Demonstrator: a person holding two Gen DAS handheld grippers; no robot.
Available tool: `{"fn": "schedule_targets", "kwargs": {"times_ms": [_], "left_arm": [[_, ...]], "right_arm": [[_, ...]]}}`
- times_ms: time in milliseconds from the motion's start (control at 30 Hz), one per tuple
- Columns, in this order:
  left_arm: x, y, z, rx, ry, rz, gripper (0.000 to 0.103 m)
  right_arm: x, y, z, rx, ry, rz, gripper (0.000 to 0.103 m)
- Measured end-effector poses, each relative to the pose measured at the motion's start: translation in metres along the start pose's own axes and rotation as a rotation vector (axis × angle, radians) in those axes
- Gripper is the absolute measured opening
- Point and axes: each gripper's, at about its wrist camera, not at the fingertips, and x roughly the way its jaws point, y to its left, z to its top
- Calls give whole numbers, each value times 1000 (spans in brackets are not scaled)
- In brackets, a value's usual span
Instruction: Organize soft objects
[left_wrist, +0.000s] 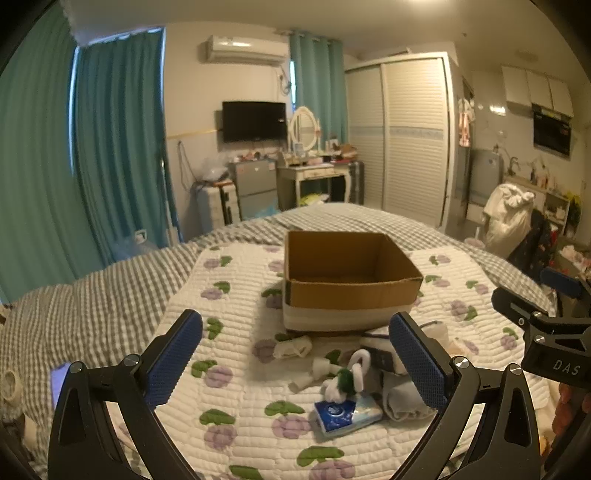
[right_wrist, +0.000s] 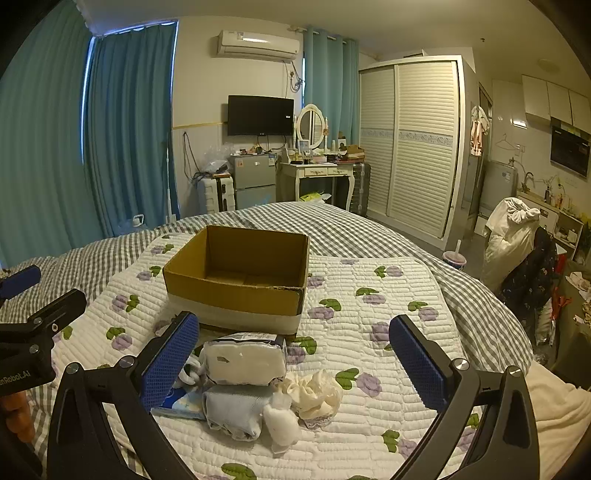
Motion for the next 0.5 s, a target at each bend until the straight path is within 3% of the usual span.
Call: {"fn": "schedule_targets", "kwargs": {"times_ms": [500], "left_arm": [[-1,1,0,-1,1,4,103]], "right_arm": [[1,0,-3,-4,5,-1,103]]}}
